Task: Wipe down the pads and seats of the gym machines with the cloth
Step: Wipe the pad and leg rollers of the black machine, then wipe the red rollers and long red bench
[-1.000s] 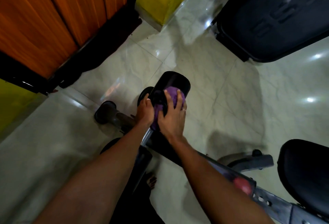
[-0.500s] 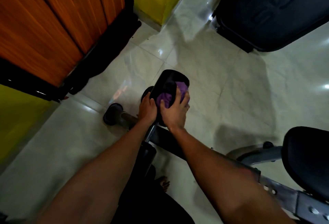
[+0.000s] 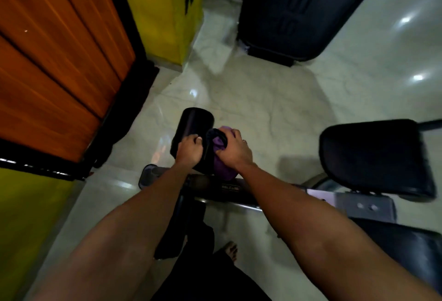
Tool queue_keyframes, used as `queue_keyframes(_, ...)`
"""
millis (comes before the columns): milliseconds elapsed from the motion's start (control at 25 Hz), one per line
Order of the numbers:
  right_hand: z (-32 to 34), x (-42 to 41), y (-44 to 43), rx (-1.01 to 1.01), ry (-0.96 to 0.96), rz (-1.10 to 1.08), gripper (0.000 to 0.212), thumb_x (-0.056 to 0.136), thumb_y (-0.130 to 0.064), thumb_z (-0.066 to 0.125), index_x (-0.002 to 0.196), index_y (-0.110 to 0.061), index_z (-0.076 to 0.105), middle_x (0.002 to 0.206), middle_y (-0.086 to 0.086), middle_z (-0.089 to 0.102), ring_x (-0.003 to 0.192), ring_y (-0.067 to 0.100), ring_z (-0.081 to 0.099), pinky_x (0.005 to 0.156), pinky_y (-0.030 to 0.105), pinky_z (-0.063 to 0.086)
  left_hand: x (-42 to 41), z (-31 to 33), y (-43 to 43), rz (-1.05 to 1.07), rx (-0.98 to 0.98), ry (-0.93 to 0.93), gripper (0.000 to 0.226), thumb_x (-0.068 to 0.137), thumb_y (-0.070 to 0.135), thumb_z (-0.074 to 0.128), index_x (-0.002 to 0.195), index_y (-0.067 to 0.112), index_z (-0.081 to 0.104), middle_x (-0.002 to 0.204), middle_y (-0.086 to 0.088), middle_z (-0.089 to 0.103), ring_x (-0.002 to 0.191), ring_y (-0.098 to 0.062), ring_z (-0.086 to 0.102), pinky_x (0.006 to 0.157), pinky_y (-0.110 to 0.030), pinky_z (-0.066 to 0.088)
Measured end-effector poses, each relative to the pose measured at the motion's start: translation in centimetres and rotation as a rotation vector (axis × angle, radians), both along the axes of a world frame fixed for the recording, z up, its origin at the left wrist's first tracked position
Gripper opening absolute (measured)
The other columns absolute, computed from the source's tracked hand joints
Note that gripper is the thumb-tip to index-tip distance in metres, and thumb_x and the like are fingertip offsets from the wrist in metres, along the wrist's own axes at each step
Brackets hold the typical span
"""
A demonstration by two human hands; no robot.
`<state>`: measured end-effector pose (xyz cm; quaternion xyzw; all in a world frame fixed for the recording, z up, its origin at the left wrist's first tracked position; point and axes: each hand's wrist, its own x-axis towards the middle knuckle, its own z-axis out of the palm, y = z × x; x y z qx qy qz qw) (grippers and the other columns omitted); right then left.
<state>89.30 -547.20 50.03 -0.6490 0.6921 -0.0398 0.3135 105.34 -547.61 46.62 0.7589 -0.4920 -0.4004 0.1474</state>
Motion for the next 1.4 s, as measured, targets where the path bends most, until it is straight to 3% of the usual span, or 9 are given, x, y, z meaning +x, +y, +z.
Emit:
queue_keyframes(240, 9.5, -11.8, 2.9, 0.068, 0.152, -0.051, 0.059, 0.088, -0.045, 0.063, 0.143, -0.037, 0.043, 0.145, 0.006, 0.041, 0.123, 0.041, 0.055, 0.099, 0.045, 0.046, -8.8, 9.4, 0.0, -0.434, -0.005, -0.188, 0.044, 0.105, 0.032, 0.037, 0.139, 0.011, 0.056, 0.145, -0.020, 0.051, 0.131, -0.041, 0.048, 0.107, -0.040, 0.040)
queue_keyframes(440, 17.6, -22.7, 5.7, -0.010, 0.234, -0.220, 0.062, 0.088, -0.041, 0.063, 0.146, -0.037, 0.042, 0.145, 0.008, 0.045, 0.128, 0.038, 0.053, 0.102, 0.044, 0.044, -20.1, 16.3, -1.9, -0.655, -0.101, -0.143, 0.046, 0.104, 0.034, 0.038, 0.142, 0.013, 0.051, 0.150, -0.017, 0.046, 0.136, -0.038, 0.044, 0.113, -0.039, 0.037)
queue_keyframes(720, 25.7, -35.5, 12.1, -0.080, 0.312, -0.546, 0.064, 0.083, -0.034, 0.068, 0.142, -0.039, 0.044, 0.138, 0.007, 0.048, 0.120, 0.037, 0.058, 0.094, 0.042, 0.045, -37.7, 24.2, -2.1, -0.989, -0.282, -0.114, 0.042, 0.101, 0.034, 0.039, 0.130, 0.011, 0.058, 0.136, -0.019, 0.057, 0.125, -0.041, 0.052, 0.107, -0.043, 0.042)
queue_keyframes(920, 29.2, -43.0, 18.5, -0.058, 0.357, -0.746, 0.061, 0.085, -0.035, 0.067, 0.142, -0.035, 0.045, 0.138, 0.009, 0.047, 0.118, 0.040, 0.057, 0.093, 0.043, 0.044, -48.1, 27.6, 2.1, -1.245, -0.399, -0.138, 0.042, 0.103, 0.036, 0.040, 0.130, 0.011, 0.059, 0.135, -0.021, 0.058, 0.122, -0.040, 0.054, 0.102, -0.042, 0.045)
queue_keyframes(1120, 29.8, -49.2, 27.6, -0.024, 0.378, -0.959, 0.058, 0.086, -0.040, 0.064, 0.141, -0.039, 0.045, 0.137, 0.006, 0.046, 0.119, 0.038, 0.057, 0.095, 0.045, 0.045, -57.5, 28.2, 8.5, -1.444, -0.403, -0.096, 0.048, 0.104, 0.041, 0.038, 0.144, 0.016, 0.050, 0.149, -0.015, 0.047, 0.135, -0.038, 0.045, 0.109, -0.040, 0.038)
queue_keyframes(1400, 29.3, -59.6, 40.9, 0.005, 0.393, -1.149, 0.056, 0.087, -0.040, 0.062, 0.140, -0.040, 0.045, 0.136, 0.004, 0.047, 0.118, 0.037, 0.057, 0.095, 0.046, 0.047, -72.1, 27.8, 20.4, -1.599, -0.444, -0.033, 0.047, 0.103, 0.039, 0.043, 0.142, 0.015, 0.053, 0.150, -0.016, 0.044, 0.135, -0.038, 0.044, 0.111, -0.039, 0.038)
